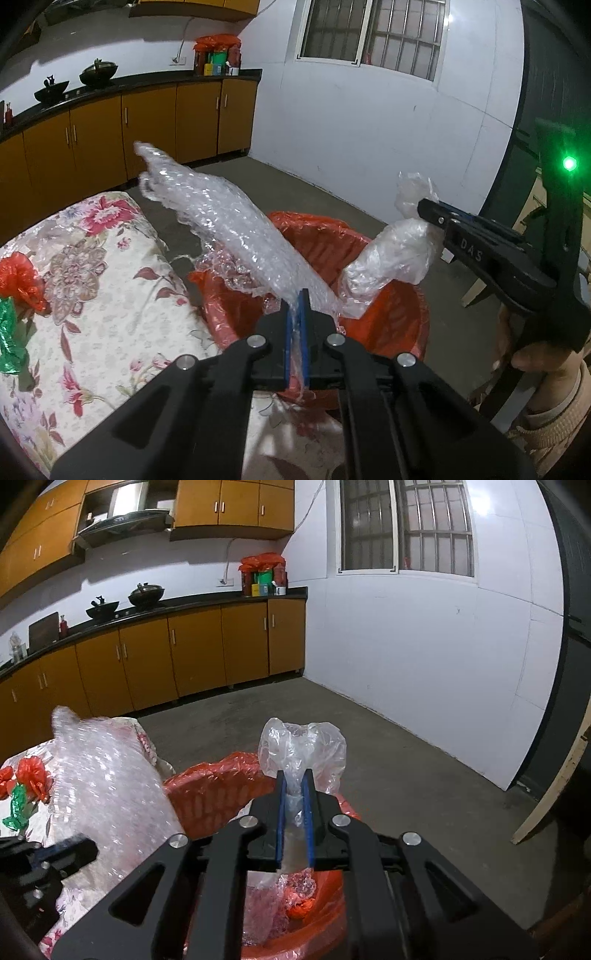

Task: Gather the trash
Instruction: 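Carry both items over the orange basket and open both grippers to drop them, then move both tools back over the red and green bags on the table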

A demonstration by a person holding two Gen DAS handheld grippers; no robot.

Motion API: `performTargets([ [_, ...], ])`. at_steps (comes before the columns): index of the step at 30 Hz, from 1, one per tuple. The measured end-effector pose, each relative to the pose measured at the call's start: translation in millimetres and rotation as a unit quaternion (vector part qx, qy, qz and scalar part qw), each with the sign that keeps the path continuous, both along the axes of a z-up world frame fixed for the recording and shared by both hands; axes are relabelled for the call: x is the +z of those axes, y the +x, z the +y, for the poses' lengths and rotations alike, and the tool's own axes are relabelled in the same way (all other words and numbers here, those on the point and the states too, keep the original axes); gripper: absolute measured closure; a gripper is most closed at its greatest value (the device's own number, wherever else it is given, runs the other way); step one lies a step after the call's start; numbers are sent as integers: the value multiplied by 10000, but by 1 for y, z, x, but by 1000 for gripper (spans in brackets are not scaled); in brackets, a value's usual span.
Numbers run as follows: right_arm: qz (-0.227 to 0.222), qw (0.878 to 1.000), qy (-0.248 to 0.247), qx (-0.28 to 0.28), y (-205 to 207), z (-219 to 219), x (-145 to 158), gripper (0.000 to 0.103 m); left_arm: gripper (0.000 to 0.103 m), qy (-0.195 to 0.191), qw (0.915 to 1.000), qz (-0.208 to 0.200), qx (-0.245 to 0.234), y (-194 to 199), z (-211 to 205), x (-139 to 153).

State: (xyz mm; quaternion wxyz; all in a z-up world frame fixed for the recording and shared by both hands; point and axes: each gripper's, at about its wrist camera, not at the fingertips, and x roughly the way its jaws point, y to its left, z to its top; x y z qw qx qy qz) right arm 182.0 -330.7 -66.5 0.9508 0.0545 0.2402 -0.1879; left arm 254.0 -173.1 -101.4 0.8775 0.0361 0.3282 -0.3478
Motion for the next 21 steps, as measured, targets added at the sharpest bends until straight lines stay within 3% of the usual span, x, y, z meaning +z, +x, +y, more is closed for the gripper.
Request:
performTargets([
  [2, -25, 10000, 84, 39, 0, 0, -1, 81, 93, 1, 10000, 48, 1, 1, -1, -3],
  [4, -61, 9999, 121, 53, -2, 0, -2, 64, 83, 19, 10000, 77, 36, 3, 0, -6],
  [9, -56, 9999, 124, 21, -8, -2, -5, 60, 75, 26, 9997, 128, 215, 5, 12, -8],
  [13, -36, 9999, 37, -112, -12, 0, -6, 40, 61, 8, 9983, 42, 579, 6, 35, -8],
  [21, -33, 9997, -219, -113, -14, 12, -4, 21, 48, 70, 9929, -108, 1182, 3, 79, -4],
])
